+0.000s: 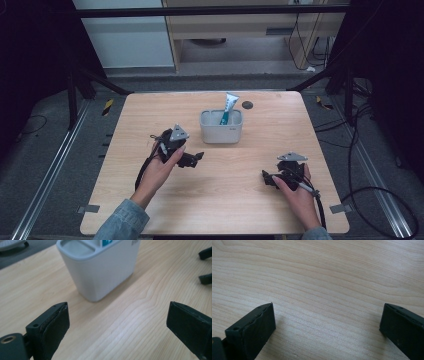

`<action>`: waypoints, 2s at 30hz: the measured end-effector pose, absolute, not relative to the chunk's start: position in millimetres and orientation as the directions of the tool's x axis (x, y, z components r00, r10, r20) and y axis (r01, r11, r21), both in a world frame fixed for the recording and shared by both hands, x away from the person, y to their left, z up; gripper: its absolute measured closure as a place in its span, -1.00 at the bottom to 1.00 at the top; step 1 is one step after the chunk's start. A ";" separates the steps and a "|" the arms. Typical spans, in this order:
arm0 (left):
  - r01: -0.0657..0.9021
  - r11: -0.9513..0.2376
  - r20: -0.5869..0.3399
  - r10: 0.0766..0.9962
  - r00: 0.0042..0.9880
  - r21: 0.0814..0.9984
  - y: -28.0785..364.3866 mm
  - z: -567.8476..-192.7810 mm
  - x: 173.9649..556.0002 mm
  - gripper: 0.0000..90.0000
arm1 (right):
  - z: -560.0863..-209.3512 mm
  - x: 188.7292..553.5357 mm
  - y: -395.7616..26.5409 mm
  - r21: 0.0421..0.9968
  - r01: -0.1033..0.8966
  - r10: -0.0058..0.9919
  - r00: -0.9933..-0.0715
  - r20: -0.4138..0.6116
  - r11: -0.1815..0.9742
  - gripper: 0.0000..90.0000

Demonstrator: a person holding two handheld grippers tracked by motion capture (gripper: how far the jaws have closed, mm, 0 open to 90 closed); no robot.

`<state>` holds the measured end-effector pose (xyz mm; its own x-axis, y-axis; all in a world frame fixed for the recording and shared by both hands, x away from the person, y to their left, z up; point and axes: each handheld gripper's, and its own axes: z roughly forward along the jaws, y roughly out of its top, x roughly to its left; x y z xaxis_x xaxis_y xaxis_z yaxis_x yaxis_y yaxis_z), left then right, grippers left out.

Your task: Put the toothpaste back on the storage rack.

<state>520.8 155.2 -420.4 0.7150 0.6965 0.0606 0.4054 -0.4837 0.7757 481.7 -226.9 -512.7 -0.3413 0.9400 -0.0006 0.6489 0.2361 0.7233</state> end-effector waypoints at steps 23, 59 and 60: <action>0.501 -0.466 0.050 0.766 0.641 0.729 216.1 -458.2 527.5 -0.89 | -512.7 481.7 -226.9 0.723 0.649 0.940 -0.341 -0.001 0.236 -0.99; 0.622 -0.369 -0.001 0.859 0.511 0.691 268.5 -497.7 546.8 -0.87 | -512.7 481.7 -226.9 0.723 0.649 0.940 -0.341 -0.001 0.236 -0.99; 0.617 -0.372 0.004 0.858 0.513 0.693 269.0 -497.7 547.3 -0.87 | -512.7 481.7 -226.9 0.723 0.649 0.940 -0.341 -0.001 0.236 -0.99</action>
